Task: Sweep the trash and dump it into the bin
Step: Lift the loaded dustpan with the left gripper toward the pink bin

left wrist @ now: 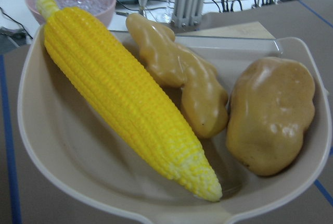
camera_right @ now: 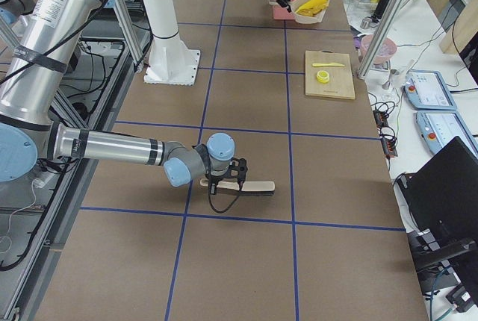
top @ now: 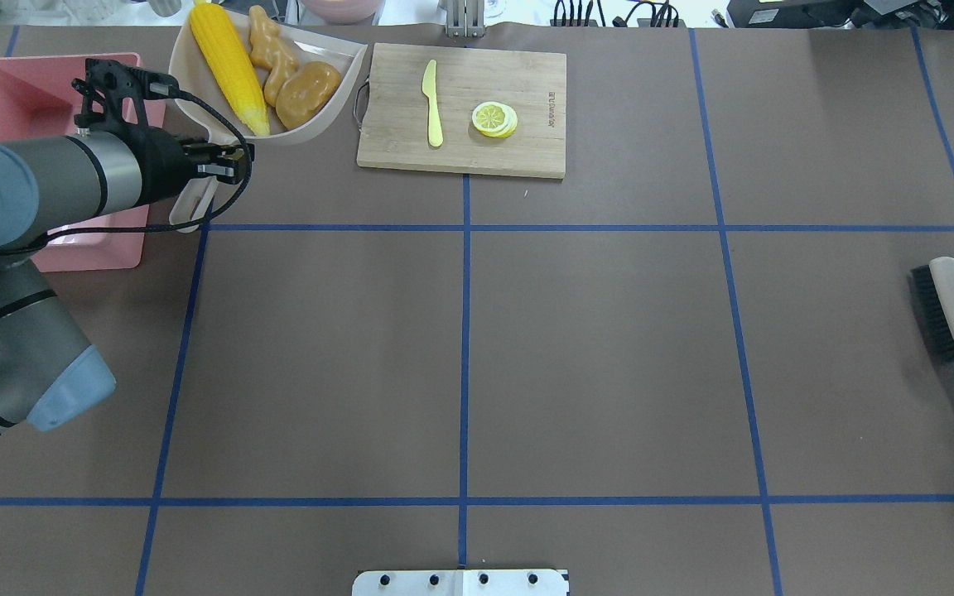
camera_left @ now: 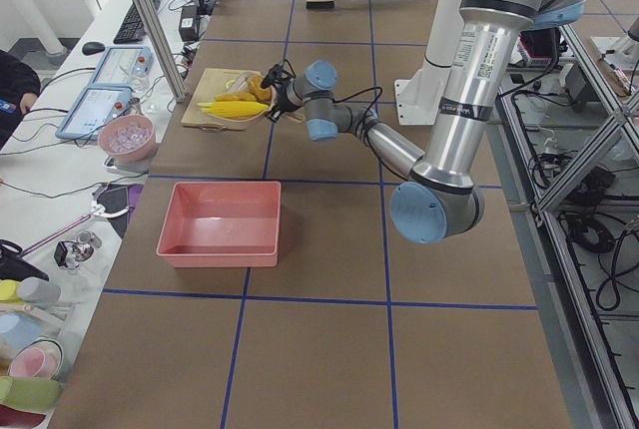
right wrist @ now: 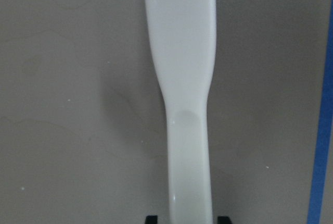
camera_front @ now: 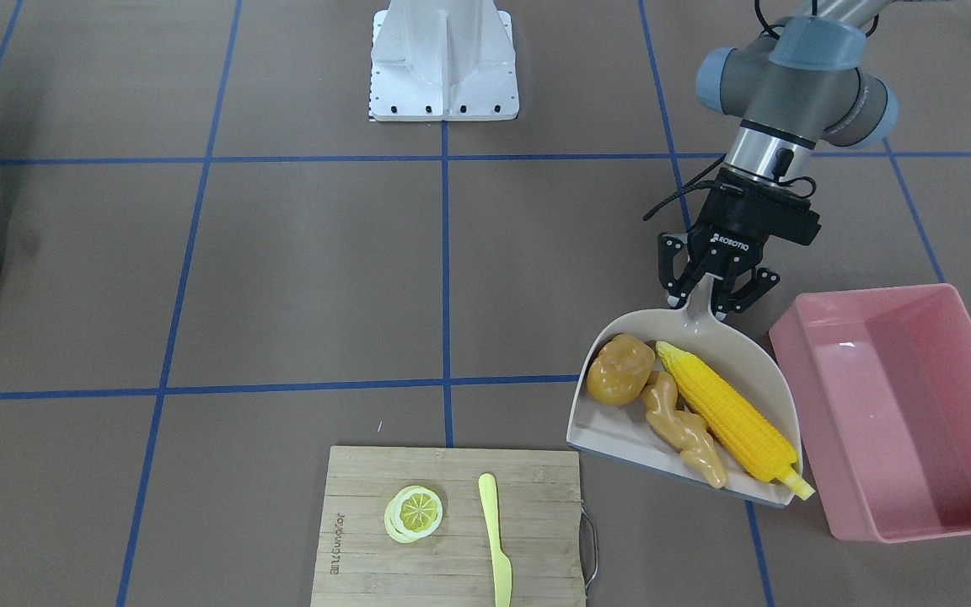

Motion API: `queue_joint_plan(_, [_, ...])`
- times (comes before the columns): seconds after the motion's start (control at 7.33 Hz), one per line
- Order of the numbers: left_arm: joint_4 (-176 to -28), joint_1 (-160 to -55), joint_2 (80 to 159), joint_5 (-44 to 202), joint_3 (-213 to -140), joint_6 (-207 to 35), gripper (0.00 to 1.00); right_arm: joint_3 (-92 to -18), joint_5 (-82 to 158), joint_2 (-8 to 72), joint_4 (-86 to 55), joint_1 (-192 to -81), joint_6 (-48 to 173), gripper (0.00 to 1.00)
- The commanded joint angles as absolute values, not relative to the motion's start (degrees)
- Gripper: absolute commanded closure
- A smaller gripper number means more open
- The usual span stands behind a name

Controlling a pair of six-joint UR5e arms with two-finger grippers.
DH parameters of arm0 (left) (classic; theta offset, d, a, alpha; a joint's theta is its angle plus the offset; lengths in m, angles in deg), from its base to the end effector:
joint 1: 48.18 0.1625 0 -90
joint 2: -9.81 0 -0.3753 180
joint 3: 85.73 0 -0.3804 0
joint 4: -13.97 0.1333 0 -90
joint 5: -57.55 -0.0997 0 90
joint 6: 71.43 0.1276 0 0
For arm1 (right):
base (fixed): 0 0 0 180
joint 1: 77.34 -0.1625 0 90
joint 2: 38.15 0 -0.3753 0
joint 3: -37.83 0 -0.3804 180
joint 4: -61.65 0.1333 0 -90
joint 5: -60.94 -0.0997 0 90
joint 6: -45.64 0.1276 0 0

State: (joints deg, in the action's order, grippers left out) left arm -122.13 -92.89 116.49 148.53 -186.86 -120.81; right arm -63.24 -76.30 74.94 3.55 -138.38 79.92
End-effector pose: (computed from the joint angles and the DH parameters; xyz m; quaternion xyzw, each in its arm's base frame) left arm 0.3302 -0.5114 0.2841 0.4024 0.4467 -0.0234 0.7988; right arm -0.1339 -0.3237 0.6345 -0.0722 -0.4190 -0.0272 0.9047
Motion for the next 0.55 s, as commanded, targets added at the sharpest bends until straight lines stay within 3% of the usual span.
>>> queue_joint_plan(0.0, [-122.61, -96.15, 117.38, 148.6, -186.89, -121.79, 1.0, -63.42, -77.39, 74.7, 3.47, -139.81, 80.09, 0.01])
queue_joint_plan(0.41, [-131.88, -100.55, 111.88, 155.25, -187.68, -139.37, 1.0, -63.34, -80.12, 73.47, 2.77, -147.55, 77.13, 0.0])
